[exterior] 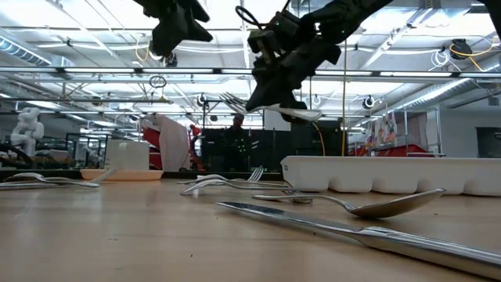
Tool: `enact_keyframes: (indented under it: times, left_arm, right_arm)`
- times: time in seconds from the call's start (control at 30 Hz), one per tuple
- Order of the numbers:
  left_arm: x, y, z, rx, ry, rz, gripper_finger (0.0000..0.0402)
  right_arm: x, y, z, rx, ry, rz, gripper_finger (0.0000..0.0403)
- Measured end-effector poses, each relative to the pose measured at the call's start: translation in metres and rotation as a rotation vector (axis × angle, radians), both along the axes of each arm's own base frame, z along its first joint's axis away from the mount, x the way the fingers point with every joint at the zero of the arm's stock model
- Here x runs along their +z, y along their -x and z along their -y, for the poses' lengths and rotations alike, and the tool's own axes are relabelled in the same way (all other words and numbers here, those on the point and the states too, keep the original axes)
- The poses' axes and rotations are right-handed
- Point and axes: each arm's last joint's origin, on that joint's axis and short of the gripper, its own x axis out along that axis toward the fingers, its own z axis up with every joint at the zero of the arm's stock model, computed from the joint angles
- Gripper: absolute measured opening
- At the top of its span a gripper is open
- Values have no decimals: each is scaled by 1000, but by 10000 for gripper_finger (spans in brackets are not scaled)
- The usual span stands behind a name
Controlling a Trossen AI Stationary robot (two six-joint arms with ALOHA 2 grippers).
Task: Sort silverware
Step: Put the silver fork into the white silverware tray
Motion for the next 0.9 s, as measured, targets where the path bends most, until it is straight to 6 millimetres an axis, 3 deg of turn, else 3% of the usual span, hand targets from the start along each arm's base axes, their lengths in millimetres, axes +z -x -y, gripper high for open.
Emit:
enact_keyframes:
  times: [0.23, 0.43, 0.67, 0.9]
  left_arm:
    - [12, 9, -3, 86, 161, 251, 219]
    - [34, 30, -11, 78, 359, 493, 218]
    - [55, 61, -23, -293, 716, 492, 188]
    - [53, 69, -27, -543, 909, 308, 169]
  right_arm:
    - [17, 19, 29, -199, 115, 33, 0]
    - [26, 68, 27, -340, 105, 188, 0]
    - [5, 127, 8, -513, 19, 362, 0]
    - [-24, 148, 0, -602, 34, 323, 0]
